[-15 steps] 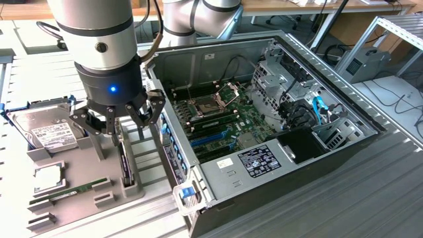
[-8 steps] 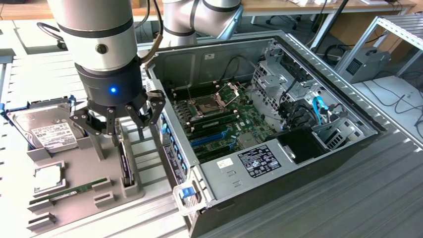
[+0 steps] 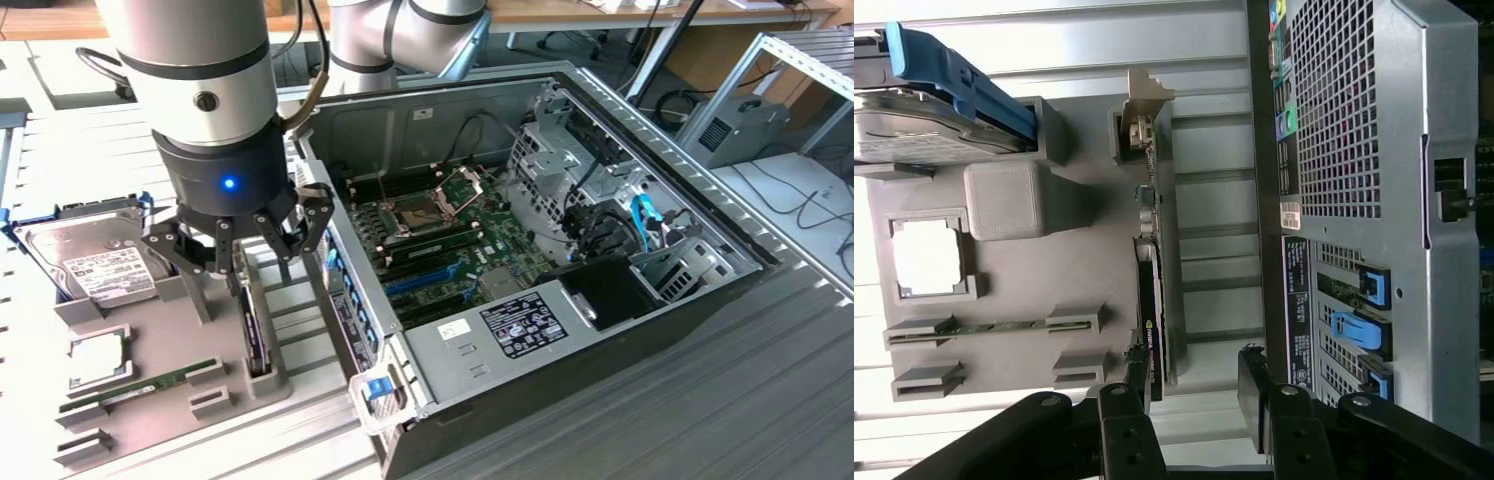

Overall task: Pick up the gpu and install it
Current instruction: 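Pick up the gpu and move the gpu toward the slot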

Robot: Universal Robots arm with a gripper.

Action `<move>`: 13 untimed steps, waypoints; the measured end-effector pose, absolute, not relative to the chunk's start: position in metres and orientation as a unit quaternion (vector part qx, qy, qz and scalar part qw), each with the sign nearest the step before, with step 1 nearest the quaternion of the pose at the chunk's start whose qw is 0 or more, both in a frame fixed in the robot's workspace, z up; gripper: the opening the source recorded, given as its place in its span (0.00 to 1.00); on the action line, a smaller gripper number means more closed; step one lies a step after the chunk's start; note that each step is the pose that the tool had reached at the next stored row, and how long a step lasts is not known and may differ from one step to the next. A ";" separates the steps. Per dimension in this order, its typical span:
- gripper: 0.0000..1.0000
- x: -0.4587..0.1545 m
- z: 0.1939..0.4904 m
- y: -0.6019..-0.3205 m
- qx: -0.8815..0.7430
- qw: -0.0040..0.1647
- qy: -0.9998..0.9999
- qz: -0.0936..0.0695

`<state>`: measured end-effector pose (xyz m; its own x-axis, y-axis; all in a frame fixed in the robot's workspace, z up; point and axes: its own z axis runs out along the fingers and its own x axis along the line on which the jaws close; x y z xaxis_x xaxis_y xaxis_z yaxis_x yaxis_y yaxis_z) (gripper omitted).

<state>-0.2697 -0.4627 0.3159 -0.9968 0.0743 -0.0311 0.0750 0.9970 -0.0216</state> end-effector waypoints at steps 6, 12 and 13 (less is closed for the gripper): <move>0.48 -0.270 0.314 -0.463 0.037 0.015 0.999 -0.011; 0.48 -0.270 0.312 -0.463 0.037 0.015 0.999 -0.011; 0.48 -0.270 0.312 -0.463 0.037 0.015 0.999 -0.011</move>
<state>-0.2697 -0.4627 0.3120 -0.9967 0.0743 -0.0312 0.0750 0.9970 -0.0215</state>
